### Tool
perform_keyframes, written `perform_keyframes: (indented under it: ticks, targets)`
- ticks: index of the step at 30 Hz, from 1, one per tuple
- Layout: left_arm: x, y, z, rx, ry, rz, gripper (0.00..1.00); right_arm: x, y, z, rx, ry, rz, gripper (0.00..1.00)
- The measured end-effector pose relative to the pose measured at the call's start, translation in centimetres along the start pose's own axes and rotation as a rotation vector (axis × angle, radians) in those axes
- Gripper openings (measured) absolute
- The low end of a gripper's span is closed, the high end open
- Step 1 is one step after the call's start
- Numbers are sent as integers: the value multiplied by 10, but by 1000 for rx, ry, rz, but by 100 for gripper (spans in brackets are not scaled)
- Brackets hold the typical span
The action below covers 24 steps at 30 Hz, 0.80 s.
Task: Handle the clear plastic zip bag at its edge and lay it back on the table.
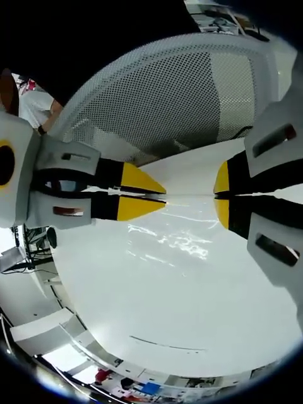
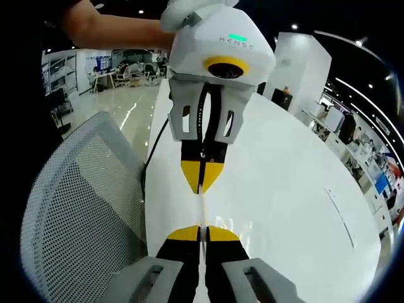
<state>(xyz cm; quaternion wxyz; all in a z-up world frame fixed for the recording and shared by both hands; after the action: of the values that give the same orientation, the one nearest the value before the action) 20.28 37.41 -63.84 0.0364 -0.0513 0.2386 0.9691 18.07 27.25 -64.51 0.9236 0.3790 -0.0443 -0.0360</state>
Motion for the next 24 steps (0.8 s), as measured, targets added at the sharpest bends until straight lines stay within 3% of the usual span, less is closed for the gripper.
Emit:
perform_keyframes:
  ticks: [24]
  targets:
    - [0,-2,3,6,4,-1,0,-5,1,10,8,-12,-8,0]
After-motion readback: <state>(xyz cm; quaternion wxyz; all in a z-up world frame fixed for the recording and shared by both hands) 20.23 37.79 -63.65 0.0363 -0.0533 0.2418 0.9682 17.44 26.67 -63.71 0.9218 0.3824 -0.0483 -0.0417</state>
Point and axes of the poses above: the point that each gripper's makers call its tool centre point, and the gripper's own axes: z roughly backward along the fingers, x roughly to its right, y roughly out of its top, the point moved 6 cm from there along z, roughly backward along the fingers, and after that the axes turned 7 degrees about y, right-handed, at the moved point
